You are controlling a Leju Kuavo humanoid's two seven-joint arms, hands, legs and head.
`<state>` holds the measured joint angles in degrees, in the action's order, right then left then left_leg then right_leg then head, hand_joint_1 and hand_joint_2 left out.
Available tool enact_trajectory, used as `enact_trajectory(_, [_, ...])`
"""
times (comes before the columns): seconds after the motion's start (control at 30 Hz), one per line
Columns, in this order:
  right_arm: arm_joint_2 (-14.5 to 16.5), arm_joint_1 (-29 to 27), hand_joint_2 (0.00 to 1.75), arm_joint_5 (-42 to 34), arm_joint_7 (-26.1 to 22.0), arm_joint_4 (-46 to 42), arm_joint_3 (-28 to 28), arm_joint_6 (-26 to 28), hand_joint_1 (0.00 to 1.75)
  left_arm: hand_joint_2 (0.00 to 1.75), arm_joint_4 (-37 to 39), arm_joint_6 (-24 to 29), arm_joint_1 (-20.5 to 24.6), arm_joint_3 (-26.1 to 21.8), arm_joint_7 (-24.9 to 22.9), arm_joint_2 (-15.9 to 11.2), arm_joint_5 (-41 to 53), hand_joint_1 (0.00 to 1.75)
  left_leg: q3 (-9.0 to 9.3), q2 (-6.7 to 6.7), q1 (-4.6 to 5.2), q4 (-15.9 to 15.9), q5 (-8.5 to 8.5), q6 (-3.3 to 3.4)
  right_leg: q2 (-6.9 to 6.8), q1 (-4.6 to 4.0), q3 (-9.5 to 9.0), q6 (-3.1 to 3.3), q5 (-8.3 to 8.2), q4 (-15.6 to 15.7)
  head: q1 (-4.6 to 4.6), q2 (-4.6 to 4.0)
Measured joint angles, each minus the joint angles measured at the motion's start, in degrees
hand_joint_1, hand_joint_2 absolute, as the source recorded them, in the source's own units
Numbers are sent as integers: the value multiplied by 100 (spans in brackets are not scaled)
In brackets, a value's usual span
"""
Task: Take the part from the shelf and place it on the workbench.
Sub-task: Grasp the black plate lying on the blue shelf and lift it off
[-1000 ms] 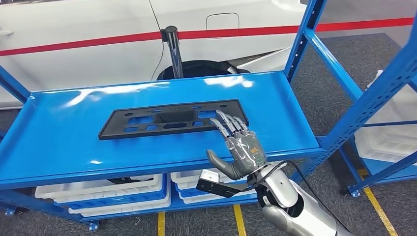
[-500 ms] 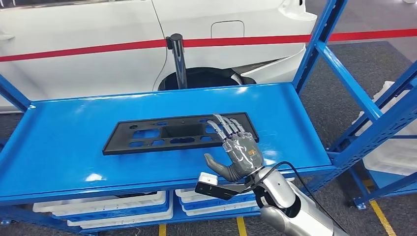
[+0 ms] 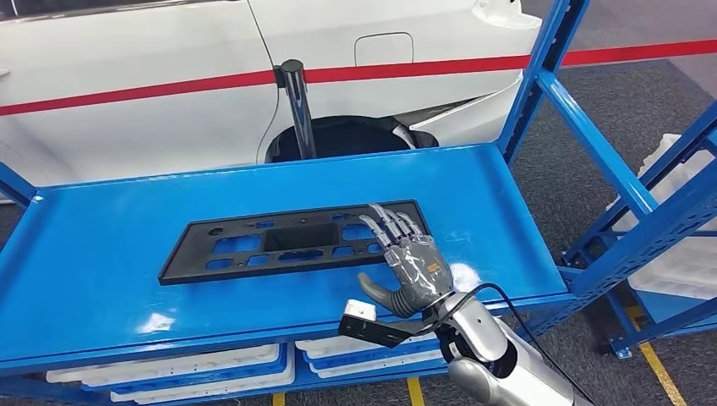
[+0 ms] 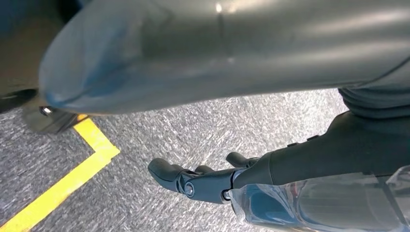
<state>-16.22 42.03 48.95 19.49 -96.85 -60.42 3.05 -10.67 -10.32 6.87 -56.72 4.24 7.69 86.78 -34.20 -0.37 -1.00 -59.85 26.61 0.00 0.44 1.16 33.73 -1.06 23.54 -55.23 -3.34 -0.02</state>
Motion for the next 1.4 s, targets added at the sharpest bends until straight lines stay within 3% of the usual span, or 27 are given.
enact_trajectory(0.07, [-2, -6, 175, -42, -16, 27, 4, -1, 0, 0, 0, 0, 5, 0, -8, 0, 2, 0, 181, 1, 26, 475, -184, 46, 4, 0, -17, -65, 21, 4, 1, 0])
enact_trajectory(0.2, [-6, -49, 175, -90, -37, 78, 15, -4, 0, 0, 0, 0, -7, -1, -24, 1, 3, 0, 246, -3, 54, 518, -263, 214, -2, 18, -17, -200, 108, -68, 6, 0])
enact_trajectory(0.27, [-10, -59, 175, -109, -43, 102, 32, -10, 0, 0, 0, 2, 3, -1, -24, 2, 4, 0, 270, 0, 42, 538, -276, 272, -13, 28, 199, -233, 389, -555, 8, 0])
enact_trajectory(0.33, [-14, -87, 175, -134, -46, 140, 41, -26, 0, 0, 0, 4, 9, -2, -24, 2, 7, 0, 276, 0, 54, 538, -260, 305, -16, 20, 604, -254, 736, -1370, 8, 0])
enact_trajectory(0.37, [-17, -111, 175, -145, -46, 164, 42, -35, 0, 0, 0, 4, 6, -2, -24, 2, 7, 0, 282, -1, 60, 537, -252, 317, -16, 18, 754, -261, 810, -1653, 8, 0])
enact_trajectory(0.4, [-22, -134, 175, -153, -44, 189, 42, -44, 0, 0, 0, 3, 2, -2, -24, 2, 8, 0, 293, -5, 63, 537, -242, 325, -16, 19, 800, -262, 768, -1718, 8, 0])
enact_trajectory(0.43, [-30, -150, 175, -157, -40, 213, 43, -53, 0, 0, 0, 3, -1, -2, -24, 2, 8, 0, 310, -11, 65, 536, -230, 328, -17, 19, 725, -258, 621, -1538, 8, 0])
enact_trajectory(0.5, [-45, -154, 175, -158, -33, 249, 49, -65, 0, 0, 0, 2, -1, -2, -10, 3, 9, 0, 353, -24, 75, 533, -193, 303, -20, 15, 328, -232, 223, -717, 9, 0])
enact_trajectory(0.53, [-50, -149, 175, -159, -29, 263, 53, -73, 0, 0, 0, 2, 2, -2, 2, 4, 10, 0, 367, -27, 90, 526, -170, 279, -19, 7, 154, -214, 99, -358, 9, 0])
enact_trajectory(0.6, [-60, -140, 175, -152, 6, 303, 60, -109, 0, 0, 0, 2, 8, -1, 29, 4, 13, 0, 377, -26, 117, 529, -141, 231, -13, -13, 4, -176, 44, -36, 8, 0])
enact_trajectory(0.7, [-104, -93, 175, -82, 124, 403, 95, -163, 0, 0, 0, 1, 11, 0, 39, 2, 20, 0, 354, -16, 98, 481, -72, 149, -11, -2, -8, -92, 39, 1, 6, 0])
enact_trajectory(0.77, [-138, -11, 175, -15, 186, 511, 133, -178, 0, 0, 0, 0, 9, -1, 42, 1, 22, 0, 145, -7, 75, 27, 184, 87, -15, 22, -25, -35, 33, 23, 3, 0])
enact_trajectory(0.83, [-173, 54, 175, 75, 227, 649, 148, -195, 0, 0, 0, 0, 7, -1, 45, 2, 25, 0, -259, -3, 57, -796, 523, 41, -15, 21, -29, -6, 41, 21, 2, 0])
enact_trajectory(0.87, [-193, 70, 175, 139, 257, 718, 149, -209, 0, 0, 0, 0, 4, -1, 46, 2, 26, 0, -436, -2, 48, -1119, 610, 26, -15, 21, -31, -3, 44, 20, 2, 0])
enact_trajectory(0.9, [-215, 81, 175, 211, 292, 779, 151, -224, 0, 0, 0, 0, 1, -1, 48, 2, 27, 0, -519, -1, 41, -1234, 589, 16, -15, 23, -36, -5, 48, 19, 2, 0])
enact_trajectory(0.93, [-239, 93, 175, 281, 329, 839, 159, -237, 0, 0, 0, 0, -1, -1, 51, 2, 29, 0, -489, 0, 33, -1111, 463, 10, -14, 26, -44, -11, 53, 18, 2, 0])
enact_trajectory(1.0, [-281, 137, 175, 387, 378, 952, 192, -243, 0, 0, 0, 0, 0, -1, 57, 1, 32, 0, -149, 3, 15, -330, 50, 13, -10, 35, -71, -37, 68, 17, 2, 0])
enact_trajectory(1.03, [-307, 164, 175, 424, 390, 1010, 214, -241, 8, 0, 0, 0, 4, -1, 63, 1, 33, 0, 37, 1, 19, 65, -105, 27, -5, 25, -83, -62, 81, 12, 2, 0])
enact_trajectory(1.1, [-352, 209, 175, 491, 402, 1115, 250, -233, 96, 0, 0, 0, 8, 0, 77, 2, 34, 0, 235, -6, 34, 473, -228, 78, 3, 2, -103, -124, 89, 22, 8, 0])
enact_trajectory(1.17, [-384, 240, 175, 547, 407, 1205, 278, -222, 175, 0, 0, 0, 5, 0, 90, 2, 35, 0, 253, -10, 56, 507, -243, 156, 7, 5, -125, -195, 76, 55, 14, 0])
enact_trajectory(1.2, [-400, 253, 175, 563, 407, 1241, 291, -218, 175, 0, 0, 0, 4, 0, 96, 2, 35, 0, 262, -9, 55, 519, -259, 197, 4, 15, -123, -226, 102, 31, 15, 0])
enact_trajectory(1.27, [-426, 271, 175, 585, 401, 1303, 308, -212, 175, 0, 0, 1, 11, 0, 120, 2, 36, 0, 275, -2, 43, 542, -285, 269, -4, 31, 23, -269, 334, -326, 16, 0])
enact_trajectory(1.33, [-440, 270, 175, 611, 386, 1368, 315, -196, 175, 0, 0, 3, 15, 0, 140, 2, 36, 0, 276, 7, 49, 544, -283, 304, -10, 29, 385, -290, 721, -1123, 18, 0])
enact_trajectory(1.4, [-442, 266, 175, 651, 357, 1419, 318, -174, 175, 0, 0, 2, 7, 0, 148, 3, 36, 0, 279, 11, 65, 542, -279, 315, -10, 24, 658, -297, 883, -1688, 18, 0])
